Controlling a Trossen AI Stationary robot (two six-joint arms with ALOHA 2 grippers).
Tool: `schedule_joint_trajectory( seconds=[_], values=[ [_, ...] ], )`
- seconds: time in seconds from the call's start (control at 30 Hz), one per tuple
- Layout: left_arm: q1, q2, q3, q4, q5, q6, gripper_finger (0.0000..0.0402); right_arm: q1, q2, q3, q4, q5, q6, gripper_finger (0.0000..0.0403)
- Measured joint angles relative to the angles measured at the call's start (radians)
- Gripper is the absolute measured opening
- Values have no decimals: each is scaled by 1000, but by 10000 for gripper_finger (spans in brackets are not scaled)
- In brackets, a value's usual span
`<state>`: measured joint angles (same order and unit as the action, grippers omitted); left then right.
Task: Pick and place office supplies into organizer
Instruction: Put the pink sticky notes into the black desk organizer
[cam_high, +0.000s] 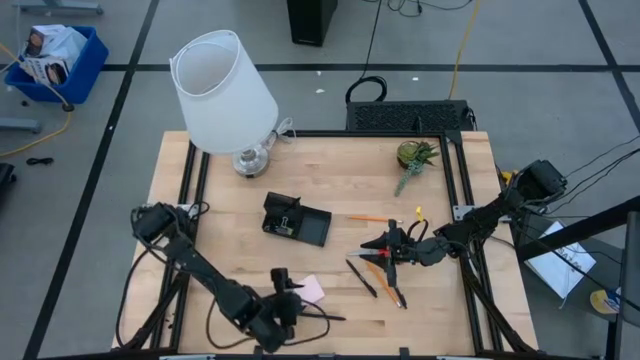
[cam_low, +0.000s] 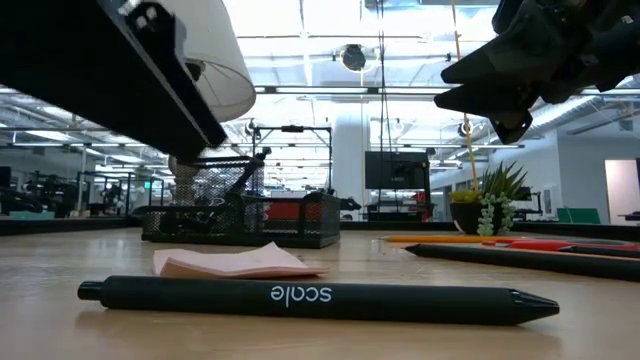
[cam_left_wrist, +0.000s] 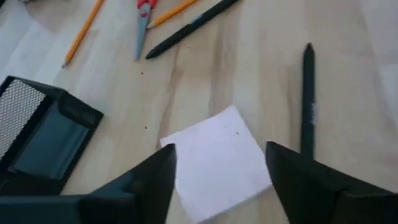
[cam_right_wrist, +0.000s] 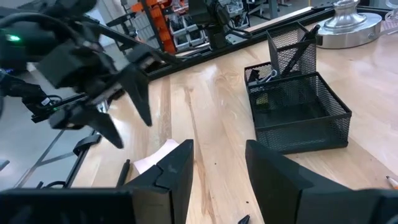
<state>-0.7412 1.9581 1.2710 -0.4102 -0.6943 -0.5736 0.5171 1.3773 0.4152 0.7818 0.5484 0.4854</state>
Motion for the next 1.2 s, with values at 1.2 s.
schedule_joint_trajectory(
  seconds=[1.2],
  values=[
    [15,99,44,-48,117,-42,282,0,0,-1,-1,0,0,139]
  ],
)
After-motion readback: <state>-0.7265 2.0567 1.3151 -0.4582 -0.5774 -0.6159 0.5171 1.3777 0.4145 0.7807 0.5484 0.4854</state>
